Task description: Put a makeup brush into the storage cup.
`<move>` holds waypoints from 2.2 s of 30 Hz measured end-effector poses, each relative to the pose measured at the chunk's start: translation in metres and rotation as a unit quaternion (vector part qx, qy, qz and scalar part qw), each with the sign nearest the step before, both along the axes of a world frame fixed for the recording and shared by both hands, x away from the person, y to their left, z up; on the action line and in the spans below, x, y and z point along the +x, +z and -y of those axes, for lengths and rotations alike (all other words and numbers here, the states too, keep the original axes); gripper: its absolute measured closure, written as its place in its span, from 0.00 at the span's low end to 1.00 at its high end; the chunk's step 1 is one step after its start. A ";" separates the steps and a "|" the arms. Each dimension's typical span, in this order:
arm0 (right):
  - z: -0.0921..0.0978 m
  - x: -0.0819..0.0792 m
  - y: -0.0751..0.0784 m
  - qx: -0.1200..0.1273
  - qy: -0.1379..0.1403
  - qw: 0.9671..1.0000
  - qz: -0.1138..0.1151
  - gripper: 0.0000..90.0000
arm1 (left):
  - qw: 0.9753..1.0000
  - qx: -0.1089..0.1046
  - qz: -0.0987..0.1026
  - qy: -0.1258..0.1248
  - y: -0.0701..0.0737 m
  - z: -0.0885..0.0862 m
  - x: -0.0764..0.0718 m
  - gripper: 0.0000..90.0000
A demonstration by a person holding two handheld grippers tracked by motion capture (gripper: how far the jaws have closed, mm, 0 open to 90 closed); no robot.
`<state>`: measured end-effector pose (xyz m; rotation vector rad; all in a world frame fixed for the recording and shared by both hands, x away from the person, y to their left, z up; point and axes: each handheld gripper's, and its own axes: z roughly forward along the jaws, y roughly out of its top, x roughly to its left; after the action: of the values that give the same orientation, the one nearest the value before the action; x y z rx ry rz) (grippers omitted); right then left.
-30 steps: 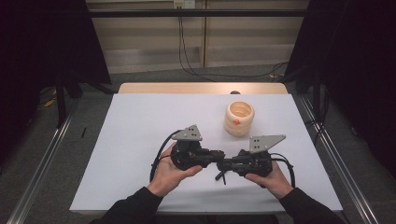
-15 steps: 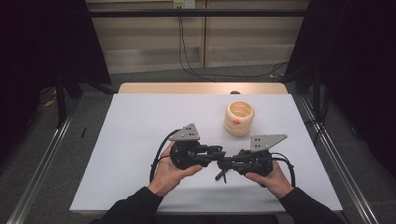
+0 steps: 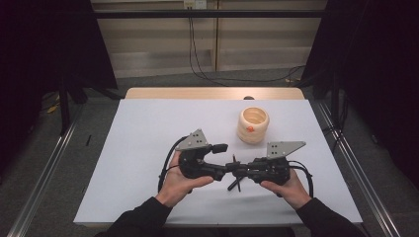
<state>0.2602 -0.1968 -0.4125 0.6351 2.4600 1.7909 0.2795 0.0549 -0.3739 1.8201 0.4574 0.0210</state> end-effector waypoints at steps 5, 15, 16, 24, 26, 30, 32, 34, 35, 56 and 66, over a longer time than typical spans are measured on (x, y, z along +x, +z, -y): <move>0.001 0.000 0.000 -0.001 -0.007 1.000 0.003 0.93 | 1.000 0.003 0.022 0.011 -0.001 0.000 0.000 0.08; 0.003 0.001 0.001 -0.001 -0.015 1.000 0.005 0.93 | 0.998 0.003 0.045 0.054 -0.007 -0.014 0.000 0.05; 0.003 0.001 0.001 -0.002 -0.018 1.000 0.006 0.93 | 0.997 0.004 0.049 0.056 -0.008 -0.017 -0.001 0.03; 0.007 0.002 0.001 -0.002 -0.026 1.000 0.007 0.93 | 0.994 -0.003 0.065 0.092 -0.013 -0.038 -0.006 0.02; 0.008 0.002 0.001 0.000 -0.029 1.000 0.007 0.93 | 0.994 -0.009 0.054 0.092 -0.015 -0.043 -0.007 0.02; 0.010 0.002 0.002 0.002 -0.033 0.999 0.008 0.93 | 0.992 0.002 0.062 0.105 -0.020 -0.052 -0.011 0.02; 0.011 0.003 0.002 0.003 -0.034 0.999 0.008 0.93 | 0.993 -0.007 0.057 0.100 -0.021 -0.058 -0.011 0.02; 0.012 0.003 0.002 0.003 -0.039 0.999 0.007 0.93 | 0.992 -0.005 0.055 0.113 -0.023 -0.062 -0.012 0.02; 0.012 0.003 0.002 0.002 -0.039 0.999 0.007 0.93 | 0.991 0.000 0.056 0.118 -0.024 -0.064 -0.012 0.02; 0.024 0.006 0.005 0.005 -0.065 0.998 0.010 0.92 | 0.980 0.005 0.084 0.182 -0.044 -0.118 -0.031 0.01; 0.030 0.008 0.007 0.009 -0.083 0.996 0.013 0.93 | 0.976 -0.006 0.066 0.207 -0.058 -0.131 -0.033 0.01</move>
<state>0.2678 -0.2269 -0.4059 0.7855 2.3021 1.7495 0.2462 0.1854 -0.4317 1.6716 0.7313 0.4226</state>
